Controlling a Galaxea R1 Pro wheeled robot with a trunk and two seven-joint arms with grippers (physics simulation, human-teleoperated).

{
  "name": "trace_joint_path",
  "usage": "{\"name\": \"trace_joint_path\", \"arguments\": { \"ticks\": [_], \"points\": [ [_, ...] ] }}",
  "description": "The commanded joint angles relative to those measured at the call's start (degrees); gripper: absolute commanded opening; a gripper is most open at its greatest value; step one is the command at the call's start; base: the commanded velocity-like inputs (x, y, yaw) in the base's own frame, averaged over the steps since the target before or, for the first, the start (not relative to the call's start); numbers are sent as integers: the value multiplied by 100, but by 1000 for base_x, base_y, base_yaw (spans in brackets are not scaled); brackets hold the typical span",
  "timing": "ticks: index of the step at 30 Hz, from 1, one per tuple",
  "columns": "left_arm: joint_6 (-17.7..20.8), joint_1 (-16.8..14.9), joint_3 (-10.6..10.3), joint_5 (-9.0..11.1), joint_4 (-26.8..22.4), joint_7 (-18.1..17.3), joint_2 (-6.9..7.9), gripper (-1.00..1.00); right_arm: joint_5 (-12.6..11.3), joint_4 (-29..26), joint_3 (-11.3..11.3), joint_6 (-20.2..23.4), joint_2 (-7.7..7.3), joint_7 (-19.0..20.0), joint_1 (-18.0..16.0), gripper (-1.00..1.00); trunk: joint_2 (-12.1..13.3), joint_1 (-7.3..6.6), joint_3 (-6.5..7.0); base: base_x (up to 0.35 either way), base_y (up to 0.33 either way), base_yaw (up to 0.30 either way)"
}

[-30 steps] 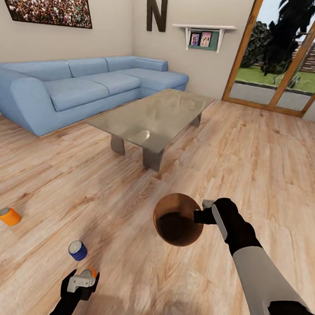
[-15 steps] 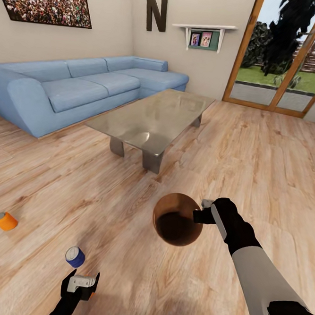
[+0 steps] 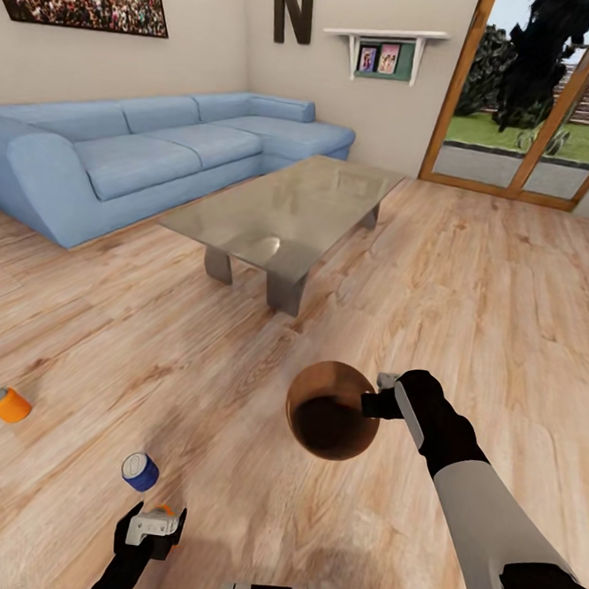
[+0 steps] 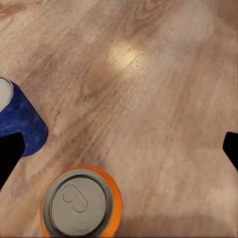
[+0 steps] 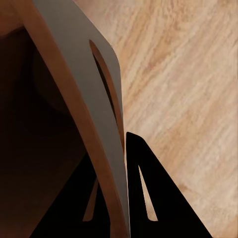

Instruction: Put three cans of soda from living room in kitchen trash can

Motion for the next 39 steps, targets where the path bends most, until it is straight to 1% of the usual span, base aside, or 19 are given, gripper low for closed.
{"name": "trace_joint_path", "arguments": {
  "ticks": [1,9,12,27,39],
  "points": [
    [0,0,0,1,0,-6,9,100,-146,-4,-5,2,1,33,-3,-100,-2,1,-25,0,0,0],
    [1,0,2,8,-6,-16,28,100,-141,-4,0,2,1,33,0,-100,-2,1,-56,0,2,0],
    [3,0,0,7,-7,-14,23,100,-138,-4,2,2,7,33,1,-100,-2,1,-64,0,131,0],
    [1,0,7,11,-8,-3,6,100,-137,-4,3,2,2,33,1,-100,-2,1,-70,0,31,0],
    [1,0,0,11,-8,-6,3,100,-137,-4,3,2,10,33,1,-100,-18,32,-336,0,0,0]
  ]
}}
